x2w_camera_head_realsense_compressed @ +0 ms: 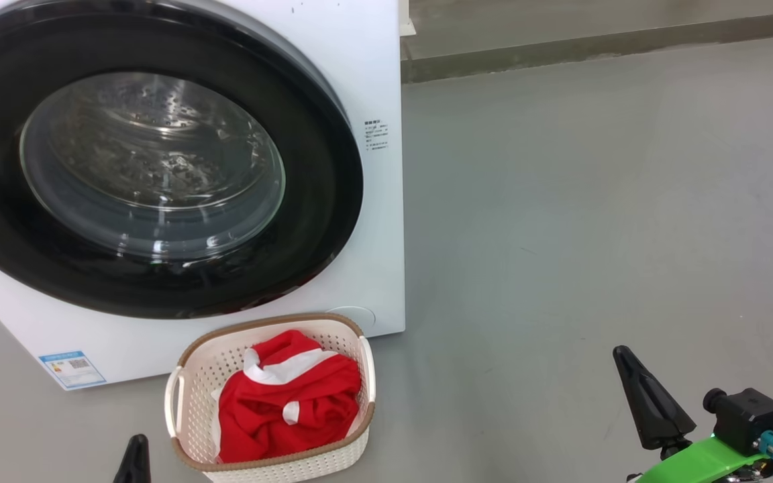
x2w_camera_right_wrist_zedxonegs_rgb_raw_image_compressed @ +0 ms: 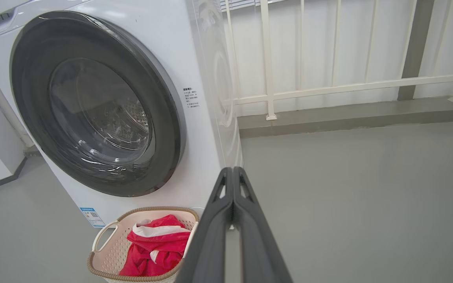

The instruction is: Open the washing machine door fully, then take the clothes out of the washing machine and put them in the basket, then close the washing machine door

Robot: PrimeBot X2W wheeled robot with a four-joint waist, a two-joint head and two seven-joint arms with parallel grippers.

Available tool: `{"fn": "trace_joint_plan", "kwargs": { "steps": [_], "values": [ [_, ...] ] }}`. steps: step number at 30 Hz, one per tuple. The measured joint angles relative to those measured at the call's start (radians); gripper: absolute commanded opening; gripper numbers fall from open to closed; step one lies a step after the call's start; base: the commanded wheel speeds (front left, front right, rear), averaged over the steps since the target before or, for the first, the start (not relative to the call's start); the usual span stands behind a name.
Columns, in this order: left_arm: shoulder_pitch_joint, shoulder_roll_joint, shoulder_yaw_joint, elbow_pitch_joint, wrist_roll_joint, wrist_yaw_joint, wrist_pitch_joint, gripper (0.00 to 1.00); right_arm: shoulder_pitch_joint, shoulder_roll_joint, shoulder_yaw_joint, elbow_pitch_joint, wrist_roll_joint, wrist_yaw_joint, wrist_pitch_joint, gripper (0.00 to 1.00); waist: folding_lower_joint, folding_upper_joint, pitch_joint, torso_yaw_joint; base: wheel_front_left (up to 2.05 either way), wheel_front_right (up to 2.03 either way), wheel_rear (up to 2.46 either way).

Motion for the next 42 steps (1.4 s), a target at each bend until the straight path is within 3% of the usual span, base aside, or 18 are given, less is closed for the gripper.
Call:
{"fn": "trace_joint_plan", "kwargs": {
  "steps": [42],
  "values": [
    [-0.073, 0.001, -0.016, 0.064, -0.464, -0.004, 0.111, 0.0, -0.018, 0.044, -0.074, 0.018, 0.415, 0.0, 0.11, 0.0, -0.0001, 0.0, 0.026, 0.046, 0.0, 0.0, 0.0]
  ]
}}
